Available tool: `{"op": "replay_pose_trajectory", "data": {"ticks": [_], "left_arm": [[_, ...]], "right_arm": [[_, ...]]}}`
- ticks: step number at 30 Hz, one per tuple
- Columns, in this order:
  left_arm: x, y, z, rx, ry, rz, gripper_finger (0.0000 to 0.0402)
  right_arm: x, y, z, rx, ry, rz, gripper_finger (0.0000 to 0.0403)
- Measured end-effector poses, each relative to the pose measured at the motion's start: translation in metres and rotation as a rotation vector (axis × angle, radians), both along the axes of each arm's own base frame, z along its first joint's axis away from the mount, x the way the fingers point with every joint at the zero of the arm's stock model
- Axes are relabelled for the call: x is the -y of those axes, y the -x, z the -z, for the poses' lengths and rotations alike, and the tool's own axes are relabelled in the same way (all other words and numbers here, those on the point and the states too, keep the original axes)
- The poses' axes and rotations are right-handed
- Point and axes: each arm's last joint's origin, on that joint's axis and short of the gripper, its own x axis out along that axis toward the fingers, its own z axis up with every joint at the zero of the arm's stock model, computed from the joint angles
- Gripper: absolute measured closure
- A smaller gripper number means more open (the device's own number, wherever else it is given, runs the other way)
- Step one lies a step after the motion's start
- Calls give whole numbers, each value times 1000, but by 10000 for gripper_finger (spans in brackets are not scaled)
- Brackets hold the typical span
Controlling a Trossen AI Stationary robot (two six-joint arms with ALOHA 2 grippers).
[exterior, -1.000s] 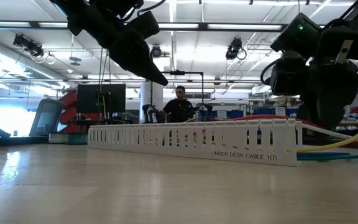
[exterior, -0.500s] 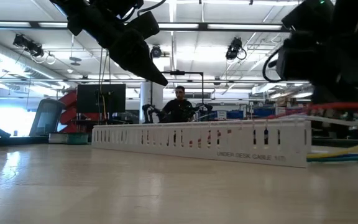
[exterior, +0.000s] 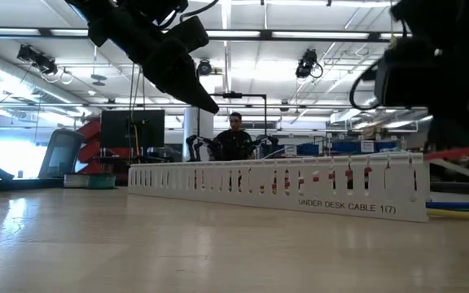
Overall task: Ziptie cables
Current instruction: Put the zip-tied cables into the white cable duct
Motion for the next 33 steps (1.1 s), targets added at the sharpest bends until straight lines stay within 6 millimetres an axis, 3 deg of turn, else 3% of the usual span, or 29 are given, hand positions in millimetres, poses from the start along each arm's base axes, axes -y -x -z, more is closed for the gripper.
{"op": "replay_pose_trajectory", "data": {"ticks": [7, 14, 18, 25, 33], "left_arm": [[0, 5, 12, -31, 22, -15, 239], [0, 6, 13, -28, 34, -24, 239], [0, 5, 12, -25, 19, -29, 239], [0, 5, 12, -17, 17, -29, 239], [0, 5, 12, -19, 17, -28, 239]], "right_arm": [[4, 5, -18, 96, 61, 70, 290], [23, 18, 8, -168, 313, 237, 290], [22, 16, 11, -179, 277, 194, 290], [12, 7, -3, -16, 141, 96, 290], [-3, 13, -1, -75, 106, 74, 291]]}}
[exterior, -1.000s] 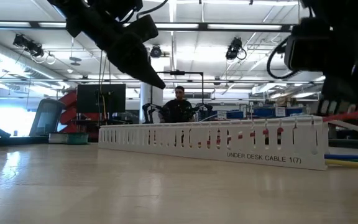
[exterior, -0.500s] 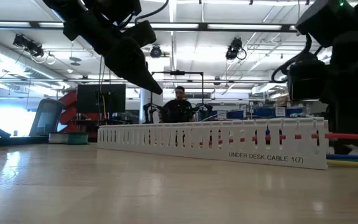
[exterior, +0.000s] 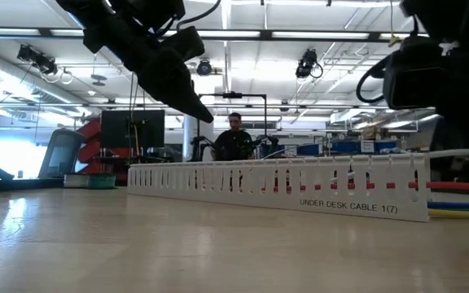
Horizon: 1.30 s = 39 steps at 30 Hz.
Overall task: Ziptie cables
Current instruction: Put the zip-tied cables into the white cable duct
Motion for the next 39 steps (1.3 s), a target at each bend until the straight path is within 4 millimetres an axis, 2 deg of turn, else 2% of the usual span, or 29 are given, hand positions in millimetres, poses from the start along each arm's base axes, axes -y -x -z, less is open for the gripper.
{"op": "replay_pose_trajectory", "data": {"ticks": [7, 10, 14, 18, 21, 26, 33, 36, 39], "left_arm": [[0, 0, 0, 0, 0, 0, 239], [-1, 0, 0, -6, -15, -18, 239], [-4, 3, 3, -51, -98, -104, 239], [-6, 6, 4, -85, -132, -126, 239], [-7, 7, 5, -100, -133, -129, 239], [-9, 7, 5, -106, -158, -132, 239], [-9, 7, 5, -113, -167, -132, 239], [-7, 10, 8, -162, -166, -47, 239], [-4, 11, 10, -198, -144, 67, 239]], "right_arm": [[-13, 5, -1, -55, -59, 8, 291], [-13, 10, 5, -150, -49, 39, 291], [-7, 19, 16, -277, 57, 98, 291], [-5, 20, 15, -311, 168, 112, 291], [-4, 15, 6, -305, 286, 105, 291], [-3, 4, -25, -318, 515, 117, 291], [-5, -22, -75, -87, 760, 181, 291], [3, -29, -78, -43, 823, 169, 291], [14, -41, -73, -43, 838, 171, 291]]}}
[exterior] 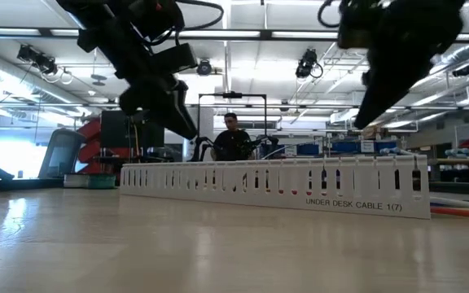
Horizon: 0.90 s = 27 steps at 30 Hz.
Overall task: Ziptie cables
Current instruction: Put the zip-tied cables into the white cable duct
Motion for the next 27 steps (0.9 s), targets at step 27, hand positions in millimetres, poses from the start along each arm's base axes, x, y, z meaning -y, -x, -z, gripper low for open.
{"op": "replay_pose_trajectory", "data": {"ticks": [27], "left_arm": [[3, 2, -4, -82, 44, 88, 239]], "right_arm": [[37, -66, 41, 142, -192, -93, 291]]}}
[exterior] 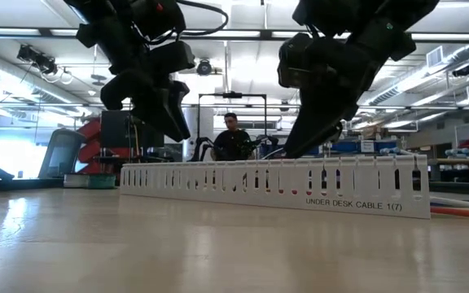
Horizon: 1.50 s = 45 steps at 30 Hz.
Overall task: Ziptie cables
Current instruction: Put the zip-tied cables into the white cable duct
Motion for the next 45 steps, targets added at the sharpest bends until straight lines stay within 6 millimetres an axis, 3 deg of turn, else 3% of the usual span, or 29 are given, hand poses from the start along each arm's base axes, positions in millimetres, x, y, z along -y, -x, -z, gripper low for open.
{"op": "replay_pose_trajectory", "data": {"ticks": [12, 21, 29, 41, 45], "left_arm": [[5, -3, -2, 42, 128, 109, 239], [6, -8, 4, 40, 139, 204, 239], [6, -15, 17, 15, 71, 290, 239], [8, -16, 15, 44, 80, 376, 239], [12, -19, 10, 63, 78, 393, 263]], "right_arm": [[-12, 6, 4, -57, -20, -17, 294], [-17, 10, 6, -97, 1, -37, 390], [-17, 10, 6, -90, 65, -83, 399], [11, 10, 9, -136, 149, -126, 402], [19, 11, 10, -150, 146, -105, 403]]}}
